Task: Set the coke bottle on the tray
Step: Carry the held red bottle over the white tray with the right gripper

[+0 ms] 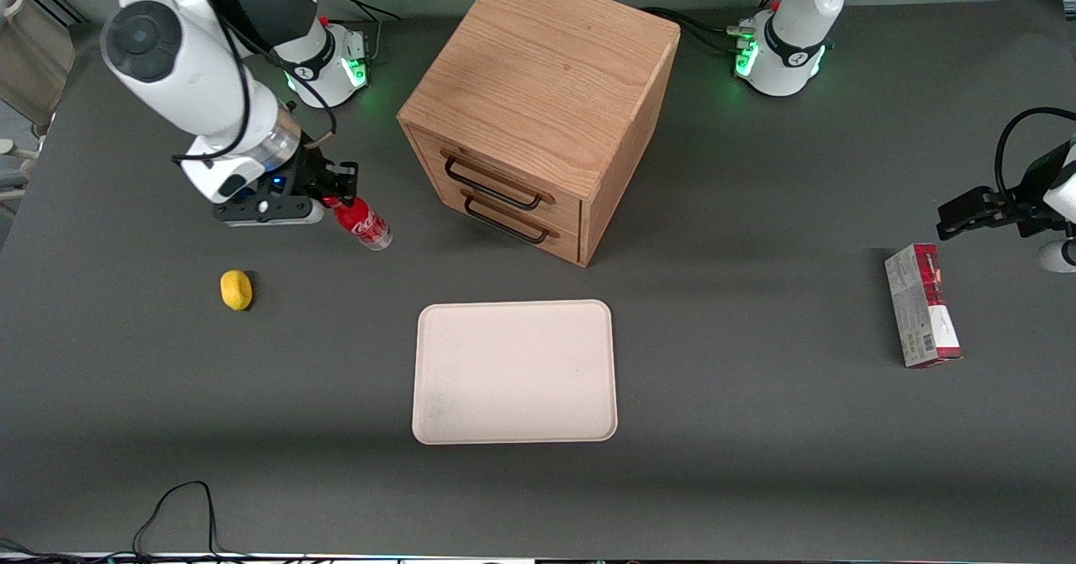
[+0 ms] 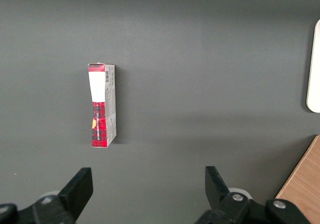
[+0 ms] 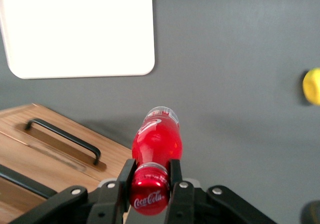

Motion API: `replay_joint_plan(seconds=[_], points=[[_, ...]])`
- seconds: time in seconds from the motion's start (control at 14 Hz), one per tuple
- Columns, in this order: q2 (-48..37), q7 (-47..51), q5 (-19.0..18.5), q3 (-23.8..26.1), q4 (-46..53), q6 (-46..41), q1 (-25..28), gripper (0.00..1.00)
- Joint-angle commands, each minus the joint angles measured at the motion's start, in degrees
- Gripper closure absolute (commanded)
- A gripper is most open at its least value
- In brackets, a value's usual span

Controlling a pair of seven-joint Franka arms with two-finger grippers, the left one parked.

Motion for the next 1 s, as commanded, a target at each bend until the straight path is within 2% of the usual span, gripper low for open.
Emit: replay_joint_plan(seconds=[0.0,0.07,0.21,0.36,0.57,0.86,0.93], points=[[11.7,-0.6,-2.42,-0.23,20.03,-9.12,0.44,0.94],[15.31,-0.51,-3.29,-0.14,26.01,-12.28,0.61,0.94],[22.78,-0.6,-8.46,0.56,37.44,-18.18,2.1,0.94],[29.11,-0.69,-11.28,0.91,46.77,-21.01,3.69,0.94],[35.62,-0.6,-15.15,4.94,52.68,-18.4,3.6,0.93],[40.9,-0.51,-15.69,5.83,53.4,-9.35,3.6,0.93],[42.31,-0.51,-16.91,5.92,53.4,-6.98,3.78,0.92]])
